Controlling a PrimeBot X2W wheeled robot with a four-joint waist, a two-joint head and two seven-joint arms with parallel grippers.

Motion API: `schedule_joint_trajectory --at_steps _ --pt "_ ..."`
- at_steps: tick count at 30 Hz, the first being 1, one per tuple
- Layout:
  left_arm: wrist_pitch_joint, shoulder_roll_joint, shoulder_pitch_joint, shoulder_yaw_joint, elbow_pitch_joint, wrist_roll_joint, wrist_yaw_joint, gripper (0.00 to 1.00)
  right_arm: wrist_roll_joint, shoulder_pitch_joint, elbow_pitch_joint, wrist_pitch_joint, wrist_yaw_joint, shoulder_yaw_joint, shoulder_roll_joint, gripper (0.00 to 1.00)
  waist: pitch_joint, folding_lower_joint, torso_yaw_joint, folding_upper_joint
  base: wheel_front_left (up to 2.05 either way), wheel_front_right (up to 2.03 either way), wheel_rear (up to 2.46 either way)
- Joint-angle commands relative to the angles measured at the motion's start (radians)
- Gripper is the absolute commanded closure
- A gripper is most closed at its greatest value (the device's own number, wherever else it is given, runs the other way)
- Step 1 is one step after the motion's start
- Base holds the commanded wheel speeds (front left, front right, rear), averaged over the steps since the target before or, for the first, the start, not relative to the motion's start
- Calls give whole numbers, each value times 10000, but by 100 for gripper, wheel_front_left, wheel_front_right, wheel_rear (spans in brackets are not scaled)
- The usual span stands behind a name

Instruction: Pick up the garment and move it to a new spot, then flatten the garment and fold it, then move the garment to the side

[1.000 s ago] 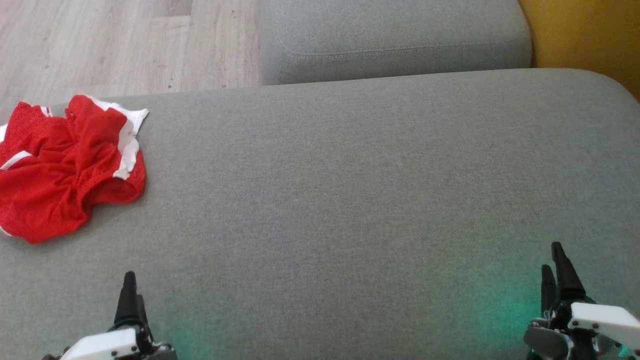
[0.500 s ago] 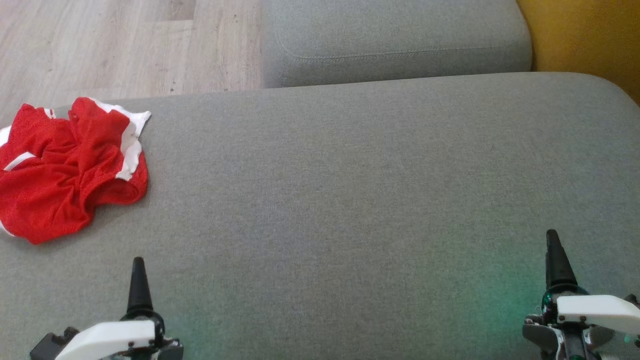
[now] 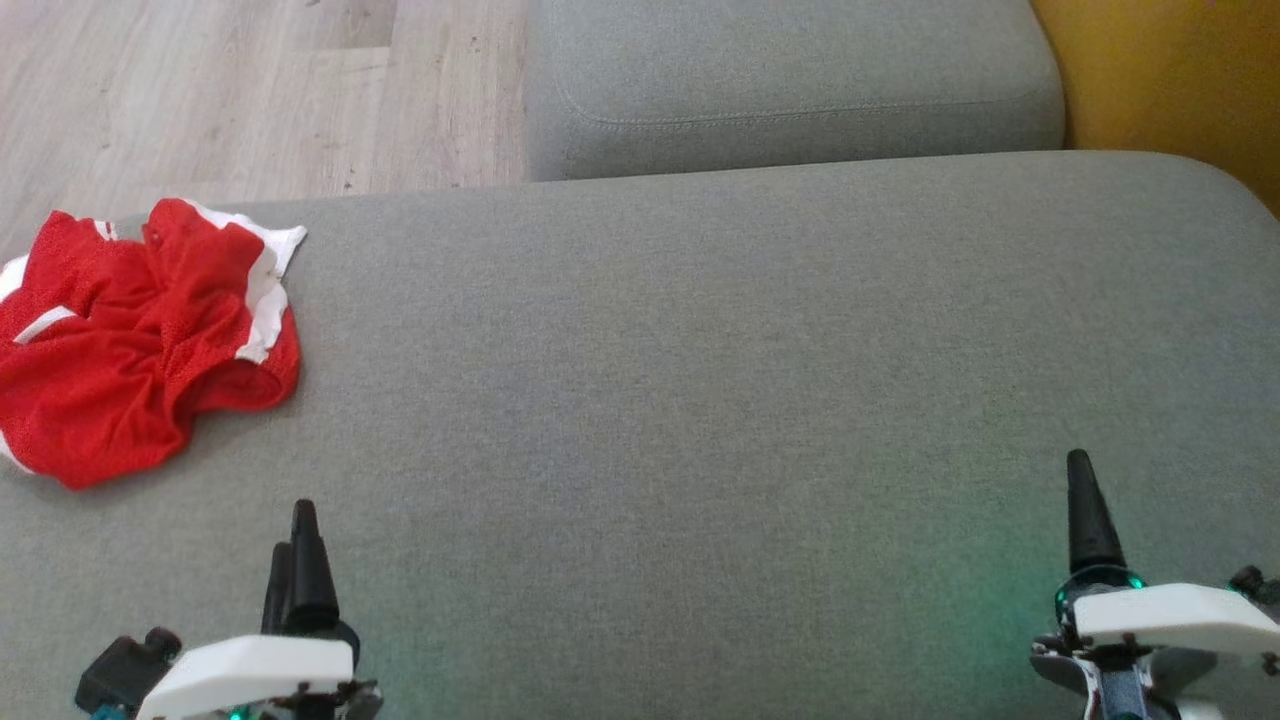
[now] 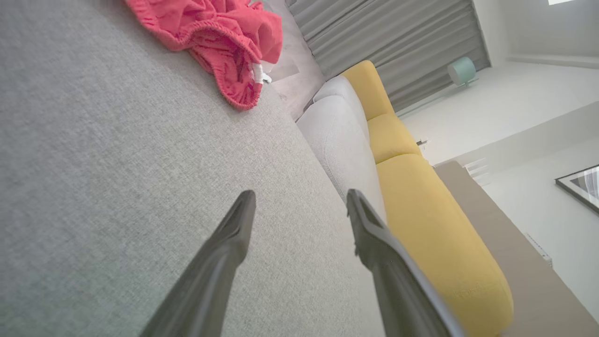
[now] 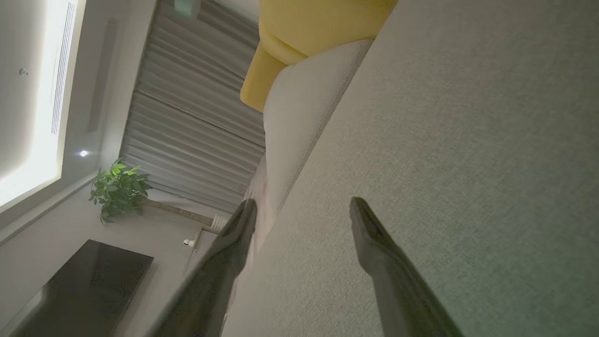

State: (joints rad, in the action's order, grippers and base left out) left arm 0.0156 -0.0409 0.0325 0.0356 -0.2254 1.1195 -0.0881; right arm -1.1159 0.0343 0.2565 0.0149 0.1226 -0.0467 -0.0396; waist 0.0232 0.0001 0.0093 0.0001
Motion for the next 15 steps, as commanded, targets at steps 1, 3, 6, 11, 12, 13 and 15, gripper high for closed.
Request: schedule_joint_trajectory --at_steps 1,3,6,11,12,13,15 --pt "129 -55 -124 -17 413 -413 24 0 377 -187 -441 153 30 140 -47 0 7 -1 0 -1 0 0 0" --pt "188 -56 -99 23 447 -720 38 0 662 -174 -462 212 31 199 -48 0 17 -1 3 -1 0 0 0" --pt "278 -57 -58 68 489 -1197 49 0 1113 -168 -498 301 33 289 -50 0 29 -1 3 -1 0 0 0" --pt "426 -60 16 131 523 -1976 29 0 1861 -151 -526 449 37 431 -54 0 58 -1 11 -1 0 0 0" --pt "426 -60 16 131 523 -1976 29 0 1861 -151 -526 449 37 431 -54 0 58 -1 11 -1 0 0 0" --pt "456 -61 28 143 529 -2125 26 0 2011 -148 -525 478 37 457 -55 0 65 -1 14 -1 0 0 0" --pt "545 -62 71 188 533 -2553 17 0 2432 -142 -517 567 39 539 -57 0 87 -1 22 -1 0 0 0"
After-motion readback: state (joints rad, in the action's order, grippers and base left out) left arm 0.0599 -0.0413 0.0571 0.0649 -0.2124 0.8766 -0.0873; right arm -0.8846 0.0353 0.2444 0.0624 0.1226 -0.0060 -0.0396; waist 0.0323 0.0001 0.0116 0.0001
